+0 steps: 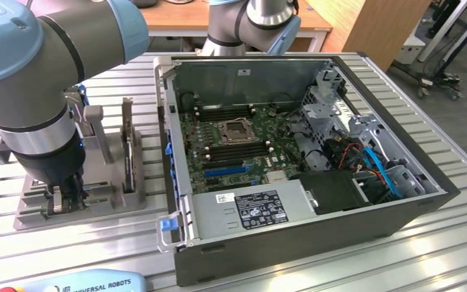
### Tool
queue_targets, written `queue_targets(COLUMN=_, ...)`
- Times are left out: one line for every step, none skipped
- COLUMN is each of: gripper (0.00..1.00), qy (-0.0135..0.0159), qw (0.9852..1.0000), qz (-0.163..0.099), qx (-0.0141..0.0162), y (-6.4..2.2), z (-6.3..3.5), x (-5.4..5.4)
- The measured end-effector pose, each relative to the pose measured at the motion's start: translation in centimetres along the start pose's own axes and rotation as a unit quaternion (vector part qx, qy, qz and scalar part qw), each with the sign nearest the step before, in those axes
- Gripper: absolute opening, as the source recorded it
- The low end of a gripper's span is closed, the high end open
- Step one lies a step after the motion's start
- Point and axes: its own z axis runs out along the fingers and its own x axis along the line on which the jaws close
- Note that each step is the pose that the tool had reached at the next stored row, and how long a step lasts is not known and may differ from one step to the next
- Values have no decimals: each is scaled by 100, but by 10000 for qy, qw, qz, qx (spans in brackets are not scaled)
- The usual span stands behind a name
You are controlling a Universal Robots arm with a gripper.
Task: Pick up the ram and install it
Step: 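Pick up the ram and move it above insertion slot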
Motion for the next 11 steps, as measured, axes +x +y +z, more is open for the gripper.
queue_targets(gripper=27, qy=0, qw=10000, qz=0, qx=0, y=-1, z=0, x=0)
queue_targets(gripper=27, qy=0, qw=10000, qz=0, qx=0, y=-1, z=0, x=0)
queue_targets(gripper=27, qy=0, qw=10000, qz=0, qx=0, y=-1, z=-1, x=0)
queue_targets(gripper=27, qy=0, qw=10000, qz=0, qx=0, y=-1, z=0, x=0)
queue_targets(gripper=27, qy=0, qw=10000, qz=0, qx=0, y=-1, z=0, x=0)
queue_targets(gripper=27, qy=0, qw=10000, qz=0, qx=0, y=-1, z=0, x=0)
queue_targets(gripper=27, qy=0, qw=10000, qz=0, qx=0, y=-1, z=0, x=0)
queue_targets(gripper=27, qy=0, qw=10000, qz=0, qx=0, y=-1, z=0, x=0)
queue_targets(gripper=27, qy=0, qw=10000, qz=0, qx=0, y=-1, z=0, x=0)
queue_targets(gripper=27, qy=0, qw=10000, qz=0, qx=0, y=-1, z=0, x=0)
queue_targets(gripper=27, qy=0, qw=10000, qz=0, qx=0, y=-1, z=-1, x=0)
